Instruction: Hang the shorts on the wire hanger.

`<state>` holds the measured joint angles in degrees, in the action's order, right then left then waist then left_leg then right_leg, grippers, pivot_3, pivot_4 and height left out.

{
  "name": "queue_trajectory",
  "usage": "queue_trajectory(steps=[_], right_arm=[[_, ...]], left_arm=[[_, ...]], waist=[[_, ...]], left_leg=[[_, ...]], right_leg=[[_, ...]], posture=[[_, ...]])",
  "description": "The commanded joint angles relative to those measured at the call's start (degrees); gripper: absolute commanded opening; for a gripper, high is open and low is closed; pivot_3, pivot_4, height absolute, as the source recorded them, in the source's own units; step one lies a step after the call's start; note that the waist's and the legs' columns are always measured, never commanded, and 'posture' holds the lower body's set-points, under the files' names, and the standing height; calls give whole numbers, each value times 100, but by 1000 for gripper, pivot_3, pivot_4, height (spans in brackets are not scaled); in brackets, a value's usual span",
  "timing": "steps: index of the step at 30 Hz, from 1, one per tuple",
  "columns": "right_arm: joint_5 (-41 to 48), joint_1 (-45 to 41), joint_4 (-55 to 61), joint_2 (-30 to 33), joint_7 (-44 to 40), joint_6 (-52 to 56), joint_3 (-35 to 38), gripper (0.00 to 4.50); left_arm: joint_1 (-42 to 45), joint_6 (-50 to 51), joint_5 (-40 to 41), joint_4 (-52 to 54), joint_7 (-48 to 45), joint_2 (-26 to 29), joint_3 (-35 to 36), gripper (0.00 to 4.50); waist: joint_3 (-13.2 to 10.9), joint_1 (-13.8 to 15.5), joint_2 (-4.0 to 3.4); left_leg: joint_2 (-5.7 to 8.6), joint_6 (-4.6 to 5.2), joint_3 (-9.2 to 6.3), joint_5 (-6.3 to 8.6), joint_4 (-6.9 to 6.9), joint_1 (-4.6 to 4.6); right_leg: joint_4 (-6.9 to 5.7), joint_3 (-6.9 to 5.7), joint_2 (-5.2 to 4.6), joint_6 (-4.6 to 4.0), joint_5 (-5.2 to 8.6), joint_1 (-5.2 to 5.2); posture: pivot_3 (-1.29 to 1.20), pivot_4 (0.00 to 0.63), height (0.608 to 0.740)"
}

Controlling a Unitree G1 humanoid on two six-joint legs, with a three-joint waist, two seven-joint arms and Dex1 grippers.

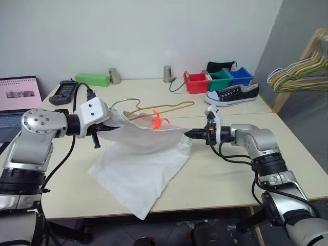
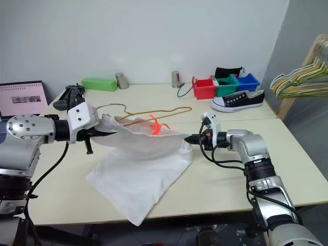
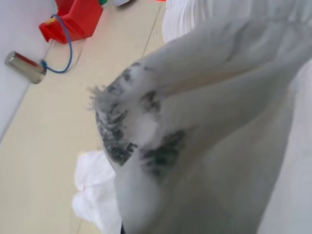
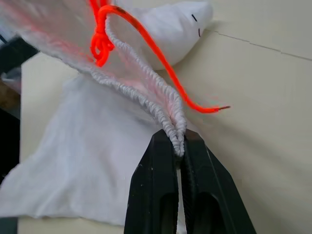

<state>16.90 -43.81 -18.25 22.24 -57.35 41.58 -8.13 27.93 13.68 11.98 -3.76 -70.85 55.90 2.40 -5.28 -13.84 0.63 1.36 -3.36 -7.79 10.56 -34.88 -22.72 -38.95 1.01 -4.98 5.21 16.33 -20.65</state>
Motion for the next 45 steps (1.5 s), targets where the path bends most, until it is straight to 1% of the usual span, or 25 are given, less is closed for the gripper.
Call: queue_trajectory(steps=[1, 6, 12, 17, 20, 24, 29, 31, 34, 38, 43, 44, 45], right_arm=[[-218, -63, 161, 255, -42, -564, -27, 34], [-276, -132, 81, 415, -75, -765, -21, 34], [-349, 47, 498, 744, -280, -891, -182, 34], [-444, 19, 902, 921, -178, -1032, -225, 34], [-524, 2, 1204, 1045, -244, -1134, -329, 34], [-244, -95, 2295, 947, -225, -657, -386, 34], [-308, -20, 3008, 652, 14, -488, -709, 34], [-393, -46, 3058, 499, 187, -471, -817, 34], [-872, -230, 2679, 445, 457, -956, -982, 34], [-1181, -358, 2380, 469, 472, -1349, -1104, 34], [-1297, -362, 2262, 562, 326, -1577, -1109, 34], [-1227, -369, 2275, 586, 251, -1532, -1067, 554], [-1163, -374, 2300, 621, 173, -1503, -1029, 727]], left_arm=[[-343, 309, 272, 398, -402, 457, 241, 0], [-518, 234, 111, 262, -407, 588, 109, 0], [-563, -116, -231, -253, -288, 601, -52, 0], [-700, -290, -383, -342, -473, 720, -236, 0], [-557, -420, -541, -502, -344, 658, -345, 0], [-63, -463, -671, -604, 158, 211, -475, 0], [243, -354, -705, -416, 297, -236, -673, 0], [380, -309, -693, -336, 265, -368, -753, 0], [517, -210, -667, -181, 222, -478, -836, 0], [537, -167, -695, -90, 198, -515, -899, 0], [479, -229, -761, -96, 242, -517, -921, 0], [464, -240, -764, -100, 242, -507, -914, 0], [447, -233, -757, -87, 243, -499, -905, 0]], waist=[[-1, -34, -1], [-1, -29, -1], [-1, -25, -1], [-1, -42, -1], [-1, -40, -1], [0, -37, 0], [2, -42, 3], [2, -48, 4], [2, -60, 3], [2, -74, 3], [2, -81, 3], [2, -81, 3], [2, -80, 3]], left_leg=[[0, 0, 2, 0, 2, 0], [-2, 0, -1, 0, 3, 0], [-1, 0, 0, 0, 2, 0], [-2, 0, 2, 0, 2, -6], [-2, 0, 3, 0, 4, -8], [-2, 0, 2, 0, 3, -16], [-2, 0, 0, 0, 2, -16], [-1, 0, 1, 0, 2, -15], [-2, 0, 0, 0, 2, -16], [-1, 0, 1, 0, 2, -15], [-1, 0, 1, 0, 2, -15], [-1, 0, 1, 0, 2, -15], [-1, 0, 1, 0, 2, -15]], right_leg=[[0, 3, 0, -1, 1, -1], [0, 1, 2, -4, 2, -1], [2, 2, 2, -6, 3, -1], [2, 4, 2, -6, 3, -10], [0, 6, 2, -6, 3, -17], [0, 6, 2, -6, 3, -26], [1, 5, 1, -6, 3, -23], [0, 6, 1, -6, 3, -23], [-1, 6, 2, -6, 3, -25], [-1, 7, 2, -6, 3, -26], [-1, 7, 2, -6, 3, -25], [-1, 7, 2, -6, 3, -25], [-1, 7, 2, -6, 3, -25]], posture=[[-155, 0, 740], [-164, 0, 740], [-176, 0, 740], [-190, 0, 740], [-194, 0, 740], [-209, 0, 740], [-218, 2, 740], [-224, 2, 740], [-228, 3, 740], [-232, 6, 740], [-228, 9, 740], [-228, 9, 740], [-224, 10, 740]])
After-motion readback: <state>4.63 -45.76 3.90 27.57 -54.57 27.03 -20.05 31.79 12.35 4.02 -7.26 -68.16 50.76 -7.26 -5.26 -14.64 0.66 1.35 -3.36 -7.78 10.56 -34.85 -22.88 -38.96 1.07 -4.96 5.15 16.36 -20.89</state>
